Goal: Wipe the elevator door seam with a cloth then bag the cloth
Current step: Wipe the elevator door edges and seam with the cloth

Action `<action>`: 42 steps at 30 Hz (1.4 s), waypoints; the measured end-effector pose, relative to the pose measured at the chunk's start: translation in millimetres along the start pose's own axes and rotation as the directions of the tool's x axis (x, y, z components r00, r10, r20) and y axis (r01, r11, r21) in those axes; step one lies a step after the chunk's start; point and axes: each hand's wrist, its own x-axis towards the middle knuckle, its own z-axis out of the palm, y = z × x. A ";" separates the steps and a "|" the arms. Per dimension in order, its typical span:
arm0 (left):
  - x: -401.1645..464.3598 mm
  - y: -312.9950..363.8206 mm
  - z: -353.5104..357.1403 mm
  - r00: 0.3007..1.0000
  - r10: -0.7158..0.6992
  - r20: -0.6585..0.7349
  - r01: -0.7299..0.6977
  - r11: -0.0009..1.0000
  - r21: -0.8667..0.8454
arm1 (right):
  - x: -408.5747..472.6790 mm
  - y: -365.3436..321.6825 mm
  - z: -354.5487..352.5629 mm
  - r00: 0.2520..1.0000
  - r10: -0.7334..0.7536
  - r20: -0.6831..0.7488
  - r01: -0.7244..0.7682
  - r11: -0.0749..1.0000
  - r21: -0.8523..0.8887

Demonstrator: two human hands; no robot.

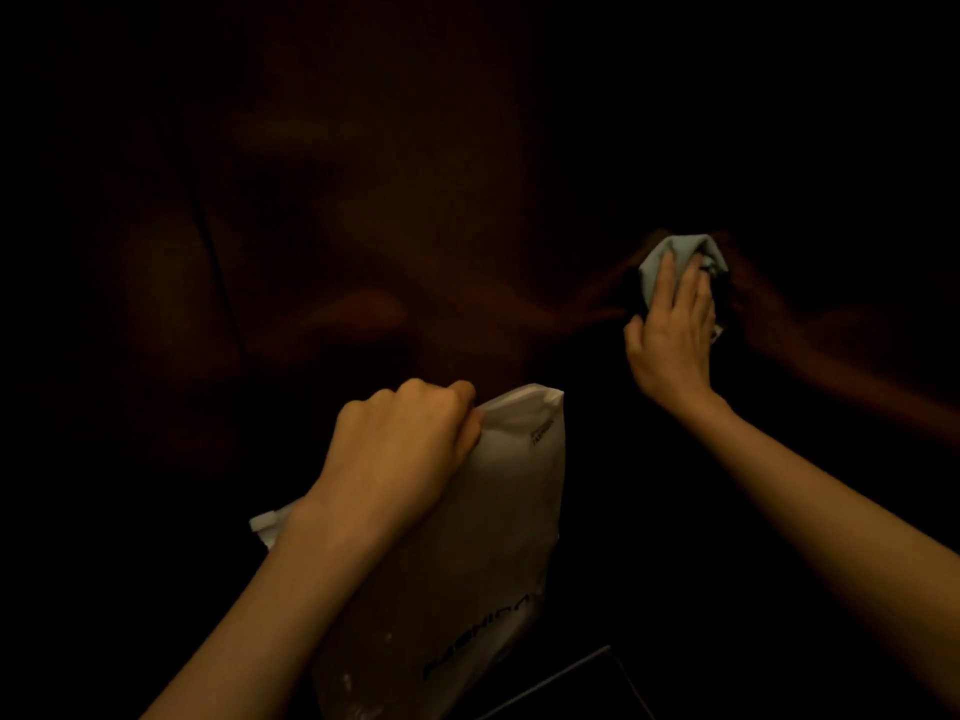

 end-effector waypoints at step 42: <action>166.1 -37.4 -404.7 0.998 0.026 0.063 -0.025 0.999 -0.023 | 184.2 -89.5 -204.8 0.867 0.215 0.449 -0.209 0.976 -0.065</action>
